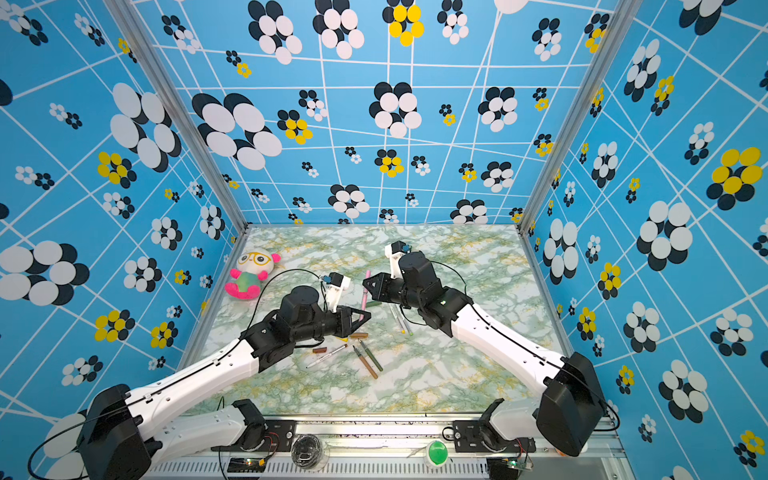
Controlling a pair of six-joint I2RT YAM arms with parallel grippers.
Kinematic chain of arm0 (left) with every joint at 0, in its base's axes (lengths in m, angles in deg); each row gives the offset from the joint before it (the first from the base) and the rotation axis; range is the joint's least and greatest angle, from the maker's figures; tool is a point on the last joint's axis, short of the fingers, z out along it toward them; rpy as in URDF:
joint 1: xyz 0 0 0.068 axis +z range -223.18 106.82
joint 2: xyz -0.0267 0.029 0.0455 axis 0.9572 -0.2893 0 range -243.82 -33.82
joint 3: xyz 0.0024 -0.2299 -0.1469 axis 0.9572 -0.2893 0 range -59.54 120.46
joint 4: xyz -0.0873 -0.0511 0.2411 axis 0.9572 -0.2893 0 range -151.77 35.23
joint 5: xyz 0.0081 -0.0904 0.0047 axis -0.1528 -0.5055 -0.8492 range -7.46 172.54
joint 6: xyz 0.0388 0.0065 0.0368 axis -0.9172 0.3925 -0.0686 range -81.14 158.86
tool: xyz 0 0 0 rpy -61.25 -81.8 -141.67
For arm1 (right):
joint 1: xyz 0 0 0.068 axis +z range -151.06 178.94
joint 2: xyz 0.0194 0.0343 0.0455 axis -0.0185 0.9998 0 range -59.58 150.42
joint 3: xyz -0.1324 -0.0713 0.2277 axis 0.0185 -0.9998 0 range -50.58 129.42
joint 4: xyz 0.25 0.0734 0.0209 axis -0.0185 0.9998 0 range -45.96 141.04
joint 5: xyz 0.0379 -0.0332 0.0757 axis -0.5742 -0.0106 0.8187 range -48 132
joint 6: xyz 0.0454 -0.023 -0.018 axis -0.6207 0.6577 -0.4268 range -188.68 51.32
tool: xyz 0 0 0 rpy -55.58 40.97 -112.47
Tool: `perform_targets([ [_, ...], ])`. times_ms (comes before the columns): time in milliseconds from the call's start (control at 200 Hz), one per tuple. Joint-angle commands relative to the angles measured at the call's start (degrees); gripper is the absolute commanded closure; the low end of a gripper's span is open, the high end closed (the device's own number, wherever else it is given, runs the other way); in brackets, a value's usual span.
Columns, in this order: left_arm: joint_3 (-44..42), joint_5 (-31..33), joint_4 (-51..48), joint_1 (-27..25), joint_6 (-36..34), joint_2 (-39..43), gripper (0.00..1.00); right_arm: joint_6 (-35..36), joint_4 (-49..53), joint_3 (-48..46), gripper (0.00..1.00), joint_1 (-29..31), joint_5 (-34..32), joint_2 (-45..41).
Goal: Insert the pens into the pen caps
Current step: 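Push the pink cap down onto the nib with the right gripper, then open the left gripper to release the capped pen held by the right gripper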
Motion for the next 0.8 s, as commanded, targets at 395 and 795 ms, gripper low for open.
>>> perform_targets([
  [395, 11.21, 3.48, -1.01, 0.55, -10.88, -1.79, 1.00, -1.42, 1.00, -6.33, 1.00, 3.09, -0.01, 0.40],
  [795, 14.73, 7.87, -0.87, 1.10, -13.96, -2.61, 1.00, -4.22, 4.53, -8.11, 1.00, 4.08, -2.37, -0.74],
])
